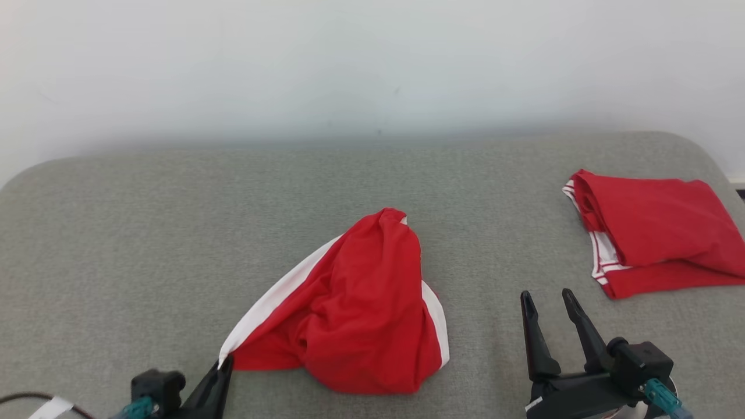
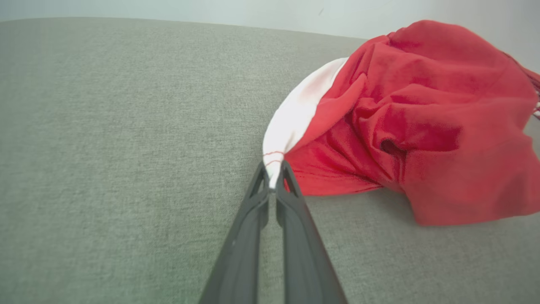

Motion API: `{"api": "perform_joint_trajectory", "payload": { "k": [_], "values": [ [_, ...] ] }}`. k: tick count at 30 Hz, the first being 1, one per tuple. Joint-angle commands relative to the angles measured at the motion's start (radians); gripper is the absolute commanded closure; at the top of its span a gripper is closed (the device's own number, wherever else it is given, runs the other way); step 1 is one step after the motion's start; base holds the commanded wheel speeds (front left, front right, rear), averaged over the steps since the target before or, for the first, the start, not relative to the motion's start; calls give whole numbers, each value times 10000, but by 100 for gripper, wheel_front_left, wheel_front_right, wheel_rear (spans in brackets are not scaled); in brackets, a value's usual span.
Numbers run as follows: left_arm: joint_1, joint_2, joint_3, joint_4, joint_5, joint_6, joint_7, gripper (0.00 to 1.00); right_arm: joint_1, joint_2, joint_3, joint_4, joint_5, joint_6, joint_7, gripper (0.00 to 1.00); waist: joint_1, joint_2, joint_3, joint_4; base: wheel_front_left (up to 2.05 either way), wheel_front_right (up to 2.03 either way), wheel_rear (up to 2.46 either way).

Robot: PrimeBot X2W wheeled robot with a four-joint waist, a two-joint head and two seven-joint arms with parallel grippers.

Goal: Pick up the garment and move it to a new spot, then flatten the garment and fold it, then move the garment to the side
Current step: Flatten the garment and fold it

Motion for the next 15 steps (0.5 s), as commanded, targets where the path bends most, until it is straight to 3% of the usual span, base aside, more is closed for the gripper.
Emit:
{"api": "perform_joint_trajectory", "payload": {
  "k": [1,6,7,8,9,10,15],
  "values": [
    [479,144,121,-454,-224,192,110,100,219,-12,-49,50,5,-26,-9,0,0,0,-180,302,0,0,0],
    [1043,363,149,-1129,-302,528,279,100,200,-7,-18,129,-42,-26,-9,0,0,0,-217,370,0,0,0],
    [1168,398,161,-1316,-308,668,298,65,219,-12,-13,166,-59,-26,-9,0,0,0,-255,377,0,0,0],
    [1168,398,161,-1316,-308,668,298,65,219,-12,-13,166,-59,-26,-9,0,0,0,-255,377,0,0,0],
    [1232,409,147,-1387,-278,739,306,42,226,-10,-4,175,-69,-26,-9,0,0,0,-272,378,0,0,0],
    [1269,387,159,-1459,-252,819,266,0,229,-7,-2,184,-67,-26,-9,0,0,0,-284,380,0,0,0],
    [1340,353,269,-1796,-110,1142,75,0,223,-8,-10,177,-92,-26,-9,0,0,0,-338,375,0,0,0]
  ]
}}
